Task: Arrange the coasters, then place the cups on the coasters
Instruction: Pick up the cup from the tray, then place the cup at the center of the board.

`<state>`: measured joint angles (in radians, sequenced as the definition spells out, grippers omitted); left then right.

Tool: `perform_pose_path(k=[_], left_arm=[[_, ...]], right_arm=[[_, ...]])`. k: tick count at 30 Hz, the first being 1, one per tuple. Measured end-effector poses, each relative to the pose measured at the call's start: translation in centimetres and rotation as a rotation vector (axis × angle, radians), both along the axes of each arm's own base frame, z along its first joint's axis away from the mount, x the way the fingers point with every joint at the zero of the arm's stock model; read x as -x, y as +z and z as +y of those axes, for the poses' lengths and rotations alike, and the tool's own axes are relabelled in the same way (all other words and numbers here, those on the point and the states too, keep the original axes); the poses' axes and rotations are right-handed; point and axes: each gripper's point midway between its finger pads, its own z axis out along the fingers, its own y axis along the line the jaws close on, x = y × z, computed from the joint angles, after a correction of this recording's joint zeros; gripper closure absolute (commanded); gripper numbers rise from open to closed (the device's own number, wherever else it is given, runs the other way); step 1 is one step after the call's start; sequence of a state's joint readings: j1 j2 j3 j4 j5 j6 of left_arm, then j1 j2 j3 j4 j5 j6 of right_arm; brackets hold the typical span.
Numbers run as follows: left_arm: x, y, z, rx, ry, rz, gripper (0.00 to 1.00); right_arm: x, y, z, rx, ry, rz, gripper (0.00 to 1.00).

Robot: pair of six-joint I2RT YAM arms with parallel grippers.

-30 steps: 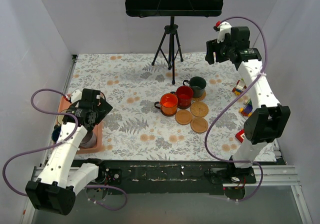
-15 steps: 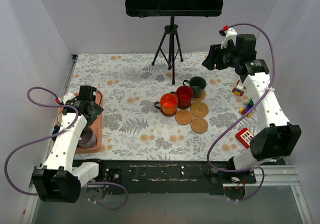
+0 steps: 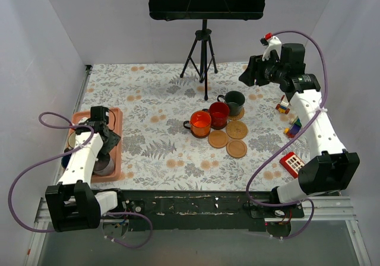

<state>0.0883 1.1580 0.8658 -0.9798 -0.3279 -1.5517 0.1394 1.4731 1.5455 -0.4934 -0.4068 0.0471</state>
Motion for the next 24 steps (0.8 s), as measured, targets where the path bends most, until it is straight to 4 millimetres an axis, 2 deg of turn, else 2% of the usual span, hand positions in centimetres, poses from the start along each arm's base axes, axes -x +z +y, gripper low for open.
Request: perform_pose_path(k=[5,8,15,19,24], left_arm=[[0.2,-0.6,-0.3,0.011,-0.030,0.012,0.89],[0.1,-0.5,-0.1,-0.001,-0.054,0.016,1.00],[-1.6,1.6,-0.1,-0.003,-0.093,-0.029,1.00],[-3.4,3.9,-1.1,0.027,-0.148,-0.102,1.00],[-4.6,5.7,-2.9,0.048,-0.251,-0.153,1.00]], right_arm=[[0.3,-1.1,0.1,-0.001,0.003,0.027,0.42],[0.5,-1.5,0.1,-0.001,0.007,0.039,0.42],[0.8,-1.6,0.0,0.000,0.007,0.039,0.42],[0.9,-1.4,0.0,0.000,0.007,0.035,0.42],[0.9,-1.3,-0.2,0.008,-0.003,0.030,0.44]])
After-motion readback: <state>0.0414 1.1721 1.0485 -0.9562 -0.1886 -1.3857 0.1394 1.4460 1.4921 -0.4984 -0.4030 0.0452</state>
